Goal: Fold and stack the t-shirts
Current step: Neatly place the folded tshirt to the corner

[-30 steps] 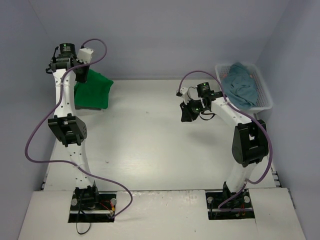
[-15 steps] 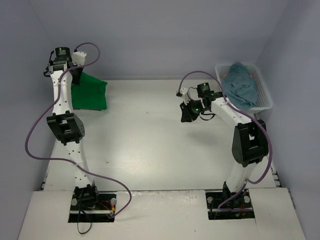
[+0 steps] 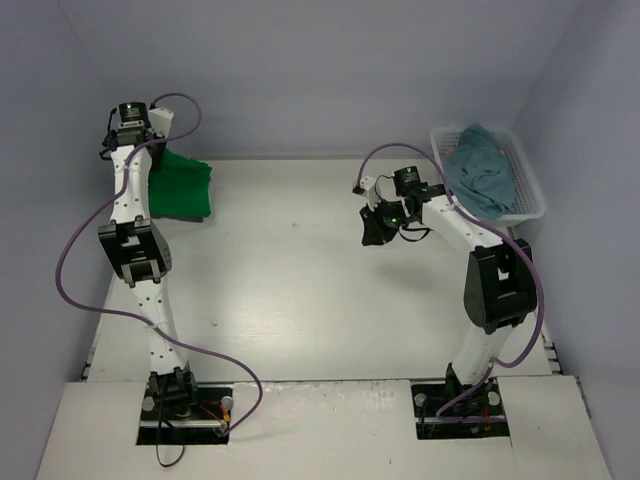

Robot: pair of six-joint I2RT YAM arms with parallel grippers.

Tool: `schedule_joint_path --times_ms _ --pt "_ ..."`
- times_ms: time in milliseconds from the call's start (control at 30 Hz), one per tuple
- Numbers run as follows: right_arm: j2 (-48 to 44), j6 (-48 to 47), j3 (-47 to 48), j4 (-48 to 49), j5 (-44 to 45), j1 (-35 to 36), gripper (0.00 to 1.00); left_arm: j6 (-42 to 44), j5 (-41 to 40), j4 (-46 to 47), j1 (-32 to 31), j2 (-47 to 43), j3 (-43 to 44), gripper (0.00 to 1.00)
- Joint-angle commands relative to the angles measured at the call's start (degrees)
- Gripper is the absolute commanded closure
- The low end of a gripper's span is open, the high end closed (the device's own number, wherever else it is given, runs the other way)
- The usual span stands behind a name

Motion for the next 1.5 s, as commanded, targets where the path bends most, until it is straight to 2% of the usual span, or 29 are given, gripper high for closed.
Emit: schedule_joint_path --times_ms 0,200,367,800,967,1133,1333,1467 --pt "-0.4 0.0 0.0 0.9 -1.8 -0.5 0.89 0.4 -1.7 5.0 0.3 -1.7 -1.4 0.85" --pt "-0.5 0.0 -0.1 0.8 -2.2 -0.5 0.89 0.8 -5.8 7.7 0.4 -1.3 -6.1 0.67" --pt "-0.8 0.0 -0.4 0.7 -2.6 -0.5 0.89 0.9 -9.2 11.5 0.3 -1.4 -9.6 0.60" --pt "-0.8 -0.2 -0.5 0.5 -2.7 -0.5 0.89 3.8 -17.4 22.4 -0.7 1.8 -14.7 0.53" --pt "-0.7 -0.2 -0.5 0.5 -2.7 -0.5 0.88 3.4 -18.1 22.9 -0.8 4.2 -14.1 0.47" --pt "-0.6 -0.3 -0.5 0.5 -2.6 -0.5 0.88 2.2 -18.1 22.6 -0.8 4.8 -13.0 0.46" --pt "-0.7 -0.2 -0.3 0.5 -2.4 -0.5 0.88 1.8 -17.0 20.8 -1.5 0.8 -11.1 0.44" --pt "-1.2 -0.1 -0.2 0.5 -2.4 -0.5 0.88 1.9 -16.7 18.3 -2.3 -2.8 -6.5 0.43"
